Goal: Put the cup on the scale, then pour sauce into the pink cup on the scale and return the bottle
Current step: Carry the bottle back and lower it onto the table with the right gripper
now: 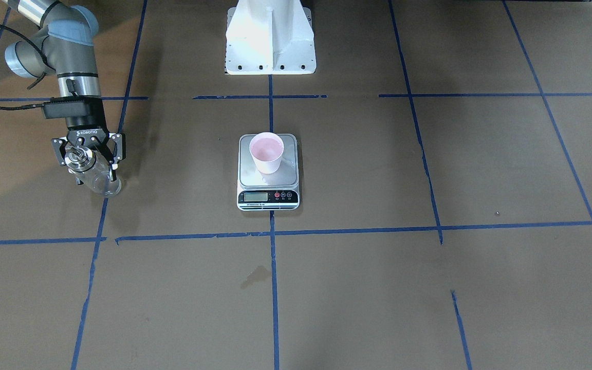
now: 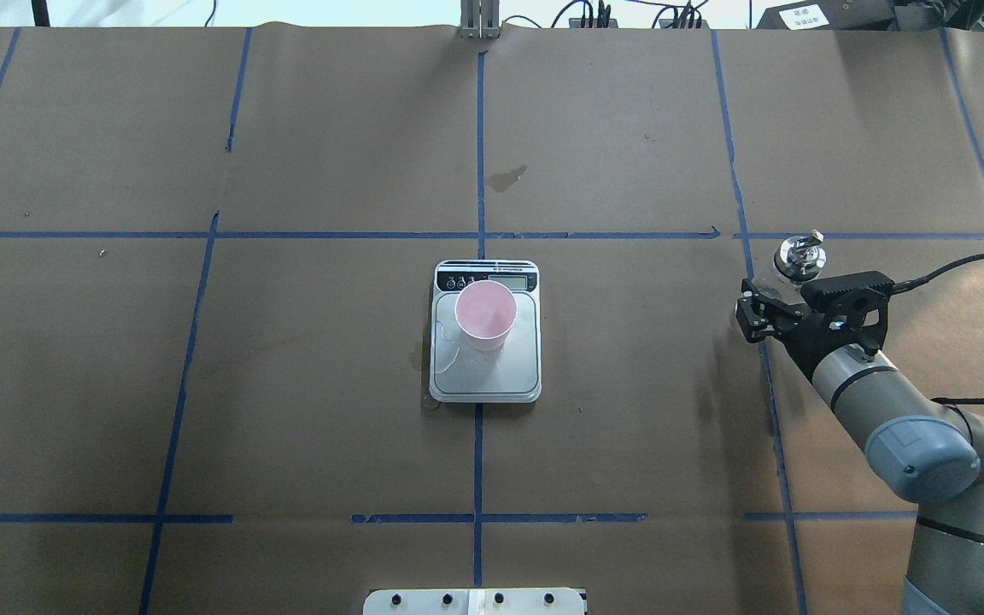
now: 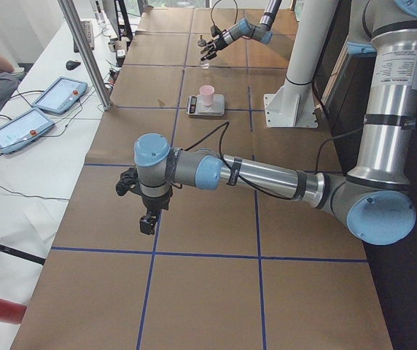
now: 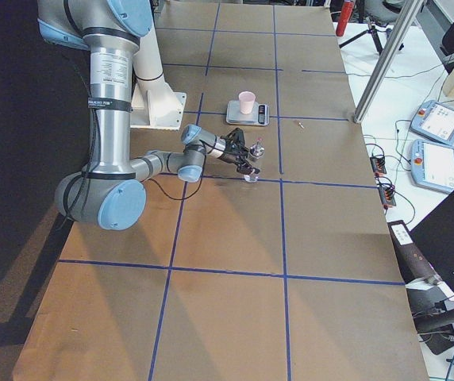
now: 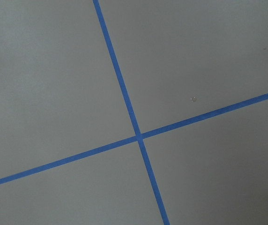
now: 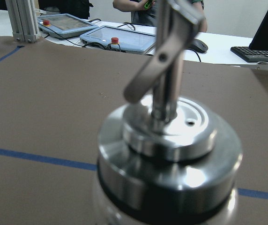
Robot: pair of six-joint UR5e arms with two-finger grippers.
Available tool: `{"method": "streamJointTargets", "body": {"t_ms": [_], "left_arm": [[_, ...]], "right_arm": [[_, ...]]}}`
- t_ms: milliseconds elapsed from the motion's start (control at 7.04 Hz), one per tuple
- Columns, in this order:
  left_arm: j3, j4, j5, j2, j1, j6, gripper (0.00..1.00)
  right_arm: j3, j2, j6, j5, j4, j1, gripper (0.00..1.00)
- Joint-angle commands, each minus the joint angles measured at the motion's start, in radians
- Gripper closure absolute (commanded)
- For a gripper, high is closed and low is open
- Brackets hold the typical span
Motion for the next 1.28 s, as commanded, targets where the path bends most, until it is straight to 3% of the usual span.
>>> {"method": "streamJointTargets", "body": {"t_ms": [0, 569, 995, 1137], "left_arm": [[0.000, -0.001, -0.001, 0.000, 0.000, 0.000, 0.00], [-0.006, 0.001, 0.000, 0.001, 0.000, 0.000, 0.00], [-0.006, 0.001, -0.001, 0.004, -0.002, 0.002, 0.00], [-0.006, 0.001, -0.003, 0.004, -0.002, 0.002, 0.00]], "right_arm": [[0.000, 0.008, -0.001, 0.001, -0.011, 0.000, 0.00], [0.008, -0.008, -0.018, 0.021, -0.014, 0.003, 0.00], [0.092, -0.082, -0.001, 0.231, -0.017, 0.004, 0.00], [0.126, -0.102, -0.001, 0.304, -0.070, 0.006, 0.00]]}}
